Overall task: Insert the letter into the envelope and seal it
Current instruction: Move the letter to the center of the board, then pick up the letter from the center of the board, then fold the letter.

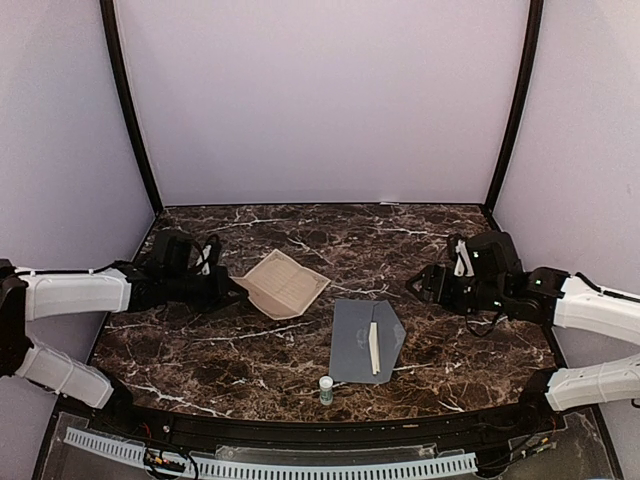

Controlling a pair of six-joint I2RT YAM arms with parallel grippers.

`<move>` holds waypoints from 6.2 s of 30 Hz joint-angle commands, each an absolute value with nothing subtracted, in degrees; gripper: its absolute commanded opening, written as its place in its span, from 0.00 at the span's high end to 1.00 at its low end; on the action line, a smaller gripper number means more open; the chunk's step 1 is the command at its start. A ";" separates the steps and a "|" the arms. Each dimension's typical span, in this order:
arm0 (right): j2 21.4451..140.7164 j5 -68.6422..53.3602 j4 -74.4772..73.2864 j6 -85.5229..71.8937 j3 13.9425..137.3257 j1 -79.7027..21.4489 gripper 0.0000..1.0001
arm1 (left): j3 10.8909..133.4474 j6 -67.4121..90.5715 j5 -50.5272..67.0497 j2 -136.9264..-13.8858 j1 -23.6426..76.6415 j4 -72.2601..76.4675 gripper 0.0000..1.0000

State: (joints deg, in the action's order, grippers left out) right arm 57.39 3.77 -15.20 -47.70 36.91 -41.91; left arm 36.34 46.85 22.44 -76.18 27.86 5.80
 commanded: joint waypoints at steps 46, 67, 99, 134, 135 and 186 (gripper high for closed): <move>97.51 -8.51 6.64 -47.75 52.38 -49.17 0.29 | 18.25 55.00 22.48 -64.15 27.60 11.07 0.61; 108.32 -13.02 16.49 -52.19 55.10 -46.35 0.45 | 18.27 55.05 23.98 -68.26 27.60 13.83 0.67; 98.26 -15.09 24.54 -47.56 57.70 -46.23 1.00 | 24.81 48.30 10.45 -52.89 27.57 -5.52 0.29; 55.69 -40.58 2.30 -38.89 54.58 -56.45 1.00 | 45.99 34.11 29.62 -51.53 50.60 1.99 0.24; 55.19 -40.67 2.62 -39.13 54.45 -56.65 1.00 | 45.80 34.15 30.41 -51.87 51.23 3.49 0.23; 50.97 -39.82 3.00 -39.81 50.53 -57.81 1.00 | 45.81 34.97 33.59 -55.87 56.56 6.39 0.74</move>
